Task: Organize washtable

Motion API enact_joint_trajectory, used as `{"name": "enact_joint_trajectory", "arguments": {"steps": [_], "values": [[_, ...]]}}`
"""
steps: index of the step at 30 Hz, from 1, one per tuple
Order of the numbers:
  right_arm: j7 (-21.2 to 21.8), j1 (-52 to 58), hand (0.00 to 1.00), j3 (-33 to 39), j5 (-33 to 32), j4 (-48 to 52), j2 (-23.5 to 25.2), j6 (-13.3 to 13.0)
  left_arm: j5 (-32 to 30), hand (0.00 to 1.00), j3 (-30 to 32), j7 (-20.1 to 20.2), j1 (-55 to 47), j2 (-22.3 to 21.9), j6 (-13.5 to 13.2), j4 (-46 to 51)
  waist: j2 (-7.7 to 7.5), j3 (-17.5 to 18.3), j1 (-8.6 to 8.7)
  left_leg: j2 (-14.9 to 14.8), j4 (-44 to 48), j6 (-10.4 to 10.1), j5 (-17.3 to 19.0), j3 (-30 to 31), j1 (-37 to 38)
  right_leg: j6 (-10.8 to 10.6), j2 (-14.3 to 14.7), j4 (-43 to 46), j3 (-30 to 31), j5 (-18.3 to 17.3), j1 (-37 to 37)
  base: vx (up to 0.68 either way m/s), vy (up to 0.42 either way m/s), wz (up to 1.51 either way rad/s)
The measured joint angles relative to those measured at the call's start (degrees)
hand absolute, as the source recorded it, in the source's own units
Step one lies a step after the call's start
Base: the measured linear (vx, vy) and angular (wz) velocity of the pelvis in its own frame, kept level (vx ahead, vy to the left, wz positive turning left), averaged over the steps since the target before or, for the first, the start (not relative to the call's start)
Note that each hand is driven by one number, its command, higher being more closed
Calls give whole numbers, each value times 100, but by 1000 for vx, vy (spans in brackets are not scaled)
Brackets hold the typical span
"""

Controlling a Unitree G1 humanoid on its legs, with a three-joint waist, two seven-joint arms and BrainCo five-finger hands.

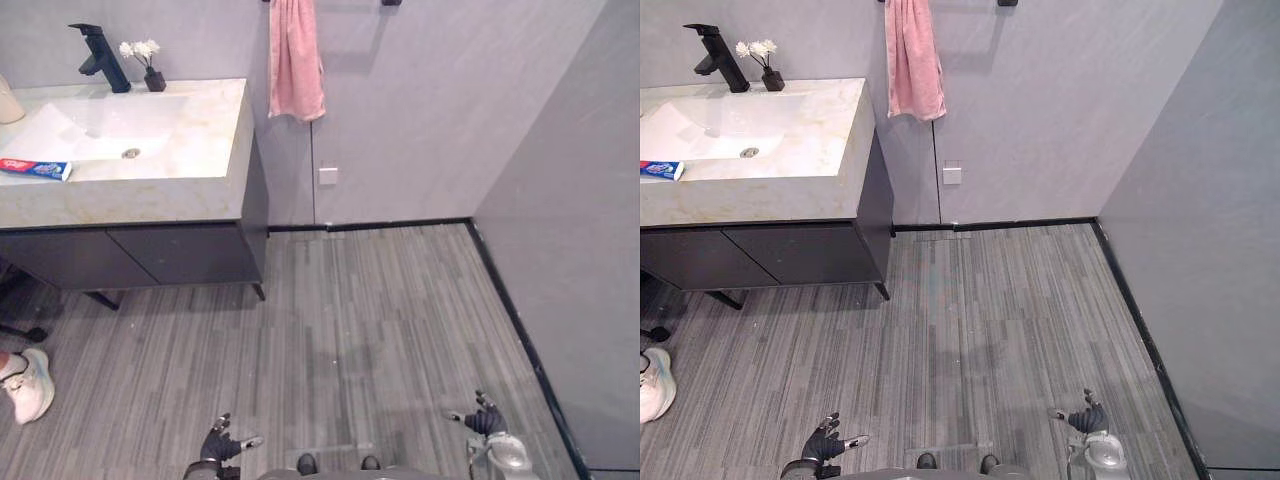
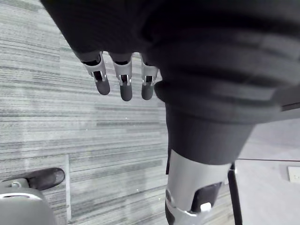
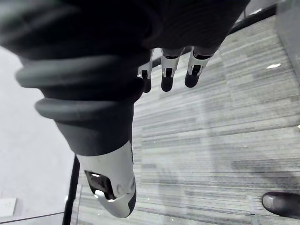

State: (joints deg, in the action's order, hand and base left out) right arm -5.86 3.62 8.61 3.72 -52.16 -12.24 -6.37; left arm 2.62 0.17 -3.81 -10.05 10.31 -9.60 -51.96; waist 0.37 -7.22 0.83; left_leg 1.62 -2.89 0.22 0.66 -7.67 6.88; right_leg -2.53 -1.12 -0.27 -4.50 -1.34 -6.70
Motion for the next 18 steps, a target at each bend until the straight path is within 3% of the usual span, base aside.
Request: {"name": "enact_joint_trajectory", "arguments": {"steps": [13,17,18], "values": [[106,70,0,-194,93,536,-111,-59,-6,0,35,-4,-147,153,-92,467,20,-37,20,26,71,-1,100,126,-26,41,-54,264,-36,-373,104,-41,-33,5],[95,93,0,-176,-146,601,-110,-59,-4,0,39,-11,-239,131,-90,482,26,-32,111,20,53,-24,125,105,-155,48,-47,250,-35,-380,246,-62,-14,-2],[88,87,0,-162,-161,601,-107,-59,3,0,42,-18,-258,121,-84,559,26,-34,118,13,141,52,184,83,-260,32,-44,257,-17,-388,321,-33,3,-8]]}}
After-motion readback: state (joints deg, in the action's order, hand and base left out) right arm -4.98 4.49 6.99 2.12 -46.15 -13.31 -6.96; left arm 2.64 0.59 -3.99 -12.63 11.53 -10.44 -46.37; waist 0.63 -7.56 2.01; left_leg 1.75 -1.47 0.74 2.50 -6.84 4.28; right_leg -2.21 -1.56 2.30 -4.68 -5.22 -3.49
